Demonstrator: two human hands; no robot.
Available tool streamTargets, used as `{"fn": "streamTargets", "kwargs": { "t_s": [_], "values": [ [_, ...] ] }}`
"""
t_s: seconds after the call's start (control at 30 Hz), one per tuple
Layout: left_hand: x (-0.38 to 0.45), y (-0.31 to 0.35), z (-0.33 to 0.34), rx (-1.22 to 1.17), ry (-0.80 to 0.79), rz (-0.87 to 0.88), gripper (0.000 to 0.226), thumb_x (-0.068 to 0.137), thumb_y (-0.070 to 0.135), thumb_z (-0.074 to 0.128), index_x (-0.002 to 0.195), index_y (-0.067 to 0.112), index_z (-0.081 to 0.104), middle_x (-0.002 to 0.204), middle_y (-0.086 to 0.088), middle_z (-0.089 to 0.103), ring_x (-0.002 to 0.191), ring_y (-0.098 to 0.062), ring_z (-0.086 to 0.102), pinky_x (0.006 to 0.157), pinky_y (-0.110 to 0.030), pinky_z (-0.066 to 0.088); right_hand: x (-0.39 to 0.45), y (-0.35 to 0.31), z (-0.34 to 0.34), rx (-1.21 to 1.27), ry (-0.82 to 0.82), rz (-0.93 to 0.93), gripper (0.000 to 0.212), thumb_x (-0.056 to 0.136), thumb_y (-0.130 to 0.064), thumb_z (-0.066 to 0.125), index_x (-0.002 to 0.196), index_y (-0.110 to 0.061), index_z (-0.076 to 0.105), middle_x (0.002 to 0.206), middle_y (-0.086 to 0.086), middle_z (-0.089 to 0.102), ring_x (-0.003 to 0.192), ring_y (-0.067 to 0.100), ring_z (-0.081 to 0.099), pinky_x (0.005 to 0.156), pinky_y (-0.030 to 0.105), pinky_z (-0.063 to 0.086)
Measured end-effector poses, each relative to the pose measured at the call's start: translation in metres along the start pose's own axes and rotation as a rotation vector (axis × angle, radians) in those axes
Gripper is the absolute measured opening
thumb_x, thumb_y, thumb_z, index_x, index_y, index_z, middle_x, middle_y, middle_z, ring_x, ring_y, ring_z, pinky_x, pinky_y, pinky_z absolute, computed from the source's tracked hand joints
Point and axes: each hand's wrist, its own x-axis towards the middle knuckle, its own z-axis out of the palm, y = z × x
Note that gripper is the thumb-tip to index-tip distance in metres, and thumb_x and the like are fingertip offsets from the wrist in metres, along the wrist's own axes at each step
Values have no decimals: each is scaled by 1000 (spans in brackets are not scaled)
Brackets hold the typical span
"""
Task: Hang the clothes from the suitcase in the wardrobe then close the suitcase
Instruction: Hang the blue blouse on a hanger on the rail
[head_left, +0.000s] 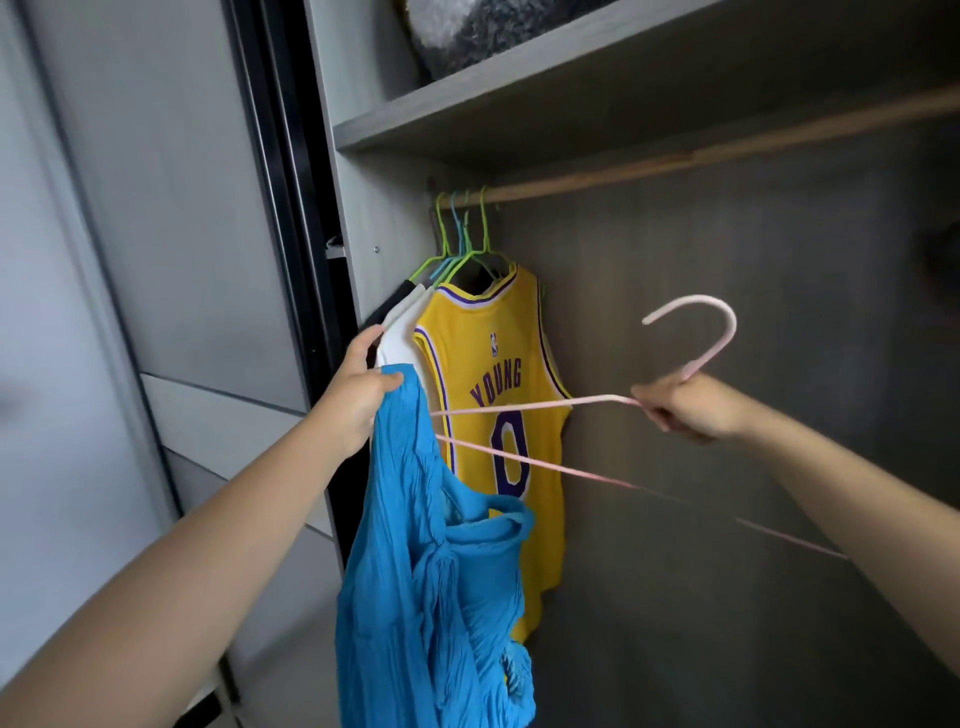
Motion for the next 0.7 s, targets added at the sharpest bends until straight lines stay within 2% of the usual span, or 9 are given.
{"fn": "streamTargets", "kwargs": {
  "t_s": [0.07, 0.2, 0.4, 0.5, 0.6, 0.7],
  "values": [
    [3, -1, -5, 13, 3, 9, 61, 92, -9, 39, 140, 28, 31, 87, -7, 55, 74, -17, 55, 65, -27, 45, 2, 0, 1, 7, -22, 5, 54, 94, -20, 45, 42, -11, 39, 30, -5, 27, 25, 8, 20, 32, 11, 16],
    [6, 3, -21, 72, -22, -16, 54, 92, -9, 38, 135, 23, 39, 85, -8, 55, 74, -18, 55, 66, -26, 45, 3, -3, -6, 18, -8, 4, 54, 95, -17, 44, 41, -10, 38, 27, -6, 27, 23, 6, 20, 32, 10, 15],
    [-5, 11, -34, 227, -237, -66, 41, 92, -8, 38, 121, 19, 48, 93, -13, 55, 81, -20, 55, 75, -28, 44, -1, -11, 7, 86, -17, -3, 54, 94, -14, 44, 40, -11, 38, 29, -5, 26, 25, 7, 19, 33, 11, 13],
    [-9, 15, -29, 241, -290, -46, 37, 93, -9, 36, 111, 19, 53, 92, -12, 57, 81, -19, 56, 76, -29, 45, -2, -18, 21, 61, -44, -8, 54, 93, -17, 44, 40, -11, 39, 33, -4, 26, 29, 7, 20, 33, 13, 16],
    [-17, 17, -22, 279, -349, -37, 39, 93, -8, 36, 103, 24, 56, 91, -9, 60, 83, -21, 58, 72, -31, 47, -6, -24, 33, 146, -87, -9, 52, 94, -15, 41, 42, -9, 39, 31, -7, 26, 27, 6, 20, 32, 13, 17],
    [-24, 19, -10, 378, -403, -27, 39, 93, -6, 40, 98, 27, 60, 98, -10, 61, 94, -24, 58, 84, -37, 46, -10, -32, 44, 258, -81, -12, 52, 96, -15, 39, 44, -8, 42, 30, -6, 25, 26, 6, 19, 30, 13, 18]
  ]
}}
